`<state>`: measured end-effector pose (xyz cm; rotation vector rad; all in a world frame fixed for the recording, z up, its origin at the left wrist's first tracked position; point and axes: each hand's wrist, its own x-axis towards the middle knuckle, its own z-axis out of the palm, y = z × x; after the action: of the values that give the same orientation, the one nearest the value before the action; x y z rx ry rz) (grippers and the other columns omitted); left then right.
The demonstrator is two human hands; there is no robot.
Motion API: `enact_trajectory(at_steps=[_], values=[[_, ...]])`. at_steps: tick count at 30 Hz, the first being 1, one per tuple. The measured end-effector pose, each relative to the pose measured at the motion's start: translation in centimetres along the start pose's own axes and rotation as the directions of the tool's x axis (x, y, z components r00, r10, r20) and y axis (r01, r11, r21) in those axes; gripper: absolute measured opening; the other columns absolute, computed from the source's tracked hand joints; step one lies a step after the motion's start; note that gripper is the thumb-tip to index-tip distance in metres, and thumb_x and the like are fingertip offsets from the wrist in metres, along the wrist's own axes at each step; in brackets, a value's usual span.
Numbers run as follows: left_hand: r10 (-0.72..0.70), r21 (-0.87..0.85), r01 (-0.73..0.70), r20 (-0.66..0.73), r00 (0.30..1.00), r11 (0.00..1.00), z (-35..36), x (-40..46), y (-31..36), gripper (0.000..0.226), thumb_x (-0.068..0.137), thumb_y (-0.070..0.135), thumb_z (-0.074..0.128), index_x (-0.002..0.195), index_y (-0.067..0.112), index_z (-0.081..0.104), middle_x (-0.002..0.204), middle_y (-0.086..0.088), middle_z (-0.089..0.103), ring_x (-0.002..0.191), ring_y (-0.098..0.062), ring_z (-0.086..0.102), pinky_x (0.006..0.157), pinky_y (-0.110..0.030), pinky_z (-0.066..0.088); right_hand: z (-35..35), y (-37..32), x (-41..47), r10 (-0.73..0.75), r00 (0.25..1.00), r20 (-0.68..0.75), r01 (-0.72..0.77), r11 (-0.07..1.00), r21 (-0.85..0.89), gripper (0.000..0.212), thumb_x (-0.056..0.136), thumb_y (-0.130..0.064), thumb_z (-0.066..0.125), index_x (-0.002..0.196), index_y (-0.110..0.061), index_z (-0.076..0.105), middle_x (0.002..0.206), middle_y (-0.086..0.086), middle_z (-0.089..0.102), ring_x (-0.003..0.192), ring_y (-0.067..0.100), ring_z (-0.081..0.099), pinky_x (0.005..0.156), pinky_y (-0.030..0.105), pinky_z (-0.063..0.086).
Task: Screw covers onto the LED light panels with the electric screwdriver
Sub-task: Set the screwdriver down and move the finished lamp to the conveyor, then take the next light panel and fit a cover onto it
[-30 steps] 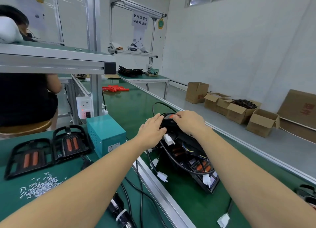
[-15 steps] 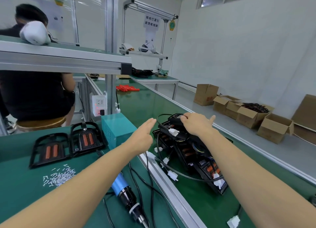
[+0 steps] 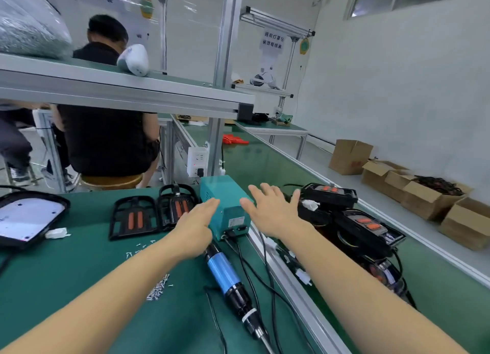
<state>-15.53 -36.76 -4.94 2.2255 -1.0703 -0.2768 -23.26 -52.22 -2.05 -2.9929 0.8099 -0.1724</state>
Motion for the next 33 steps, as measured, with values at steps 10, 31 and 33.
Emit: enact_trajectory(at_steps=[10,31,33], values=[[-0.214,0.253,0.233,-0.102,0.972,0.939,-3.4,-4.5,-7.2,0.082,0.085,-0.008,0.034,0.152,0.023,-0.002,0.159,0.008,-0.008,0.146,-0.012,-0.008,0.118,-0.042,-0.005,4.1,-11.0,-0.5,-0.208,0.972,0.108,0.198,0.975,0.097,0.062,0.102,-0.058,0.013,0.157,-0.031,0.007,0.165,0.001,0.003,0.151,0.022,0.001,0.113,0.062,-0.011],[-0.323,0.259,0.551,-0.588,0.742,0.794,-10.5,-12.9,-23.4,0.064,0.086,0.000,0.043,0.145,0.023,0.033,0.153,0.008,0.027,0.133,-0.019,0.031,0.101,-0.030,0.031,11.7,-27.3,-4.8,-0.471,0.852,0.228,0.420,0.876,0.238,0.061,0.103,-0.054,0.016,0.157,-0.028,0.005,0.165,0.000,0.002,0.151,0.018,-0.001,0.115,0.055,-0.015],[-0.321,0.288,0.543,-0.560,0.764,0.789,-11.6,-12.5,-24.5,0.064,0.087,-0.001,0.043,0.146,0.022,0.032,0.155,0.008,0.024,0.129,-0.019,0.038,0.095,-0.030,0.041,12.1,-28.2,-4.7,-0.476,0.844,0.248,0.421,0.873,0.246,0.061,0.104,-0.053,0.017,0.157,-0.027,0.005,0.165,-0.001,0.003,0.151,0.017,-0.001,0.116,0.053,-0.014]])
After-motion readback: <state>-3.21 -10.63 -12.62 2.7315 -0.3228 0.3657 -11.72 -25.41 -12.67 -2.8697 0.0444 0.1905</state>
